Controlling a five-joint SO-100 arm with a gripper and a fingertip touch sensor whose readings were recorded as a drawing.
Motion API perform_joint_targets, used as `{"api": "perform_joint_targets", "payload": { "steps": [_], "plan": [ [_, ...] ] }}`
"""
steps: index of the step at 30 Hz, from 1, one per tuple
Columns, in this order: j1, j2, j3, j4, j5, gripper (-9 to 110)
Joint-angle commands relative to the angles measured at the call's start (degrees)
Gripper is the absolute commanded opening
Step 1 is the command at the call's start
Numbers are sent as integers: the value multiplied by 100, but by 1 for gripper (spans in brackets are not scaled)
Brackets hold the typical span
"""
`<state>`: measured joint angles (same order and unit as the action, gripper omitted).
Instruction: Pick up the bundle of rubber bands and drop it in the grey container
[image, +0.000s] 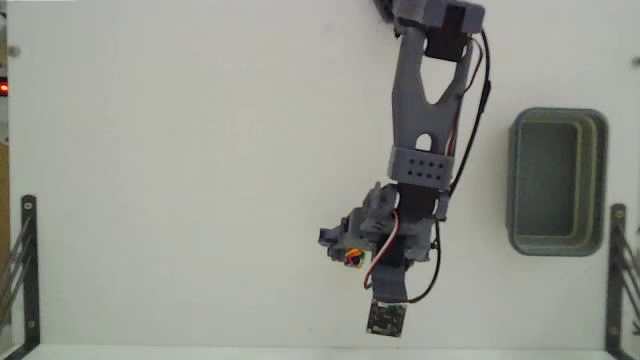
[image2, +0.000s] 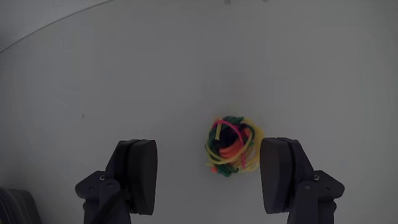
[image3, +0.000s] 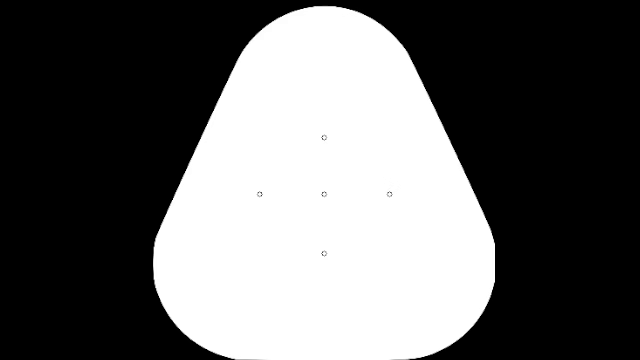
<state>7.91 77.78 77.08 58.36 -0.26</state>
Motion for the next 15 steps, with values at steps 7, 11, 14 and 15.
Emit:
{"api": "perform_joint_targets", "payload": {
  "steps": [7, 11, 14, 15],
  "plan": [
    [14, 224, 137, -239, 26, 110],
    [14, 225, 199, -299, 26, 110],
    [14, 226, 236, -335, 26, 110],
    [14, 226, 242, -342, 26, 110]
  ]
}}
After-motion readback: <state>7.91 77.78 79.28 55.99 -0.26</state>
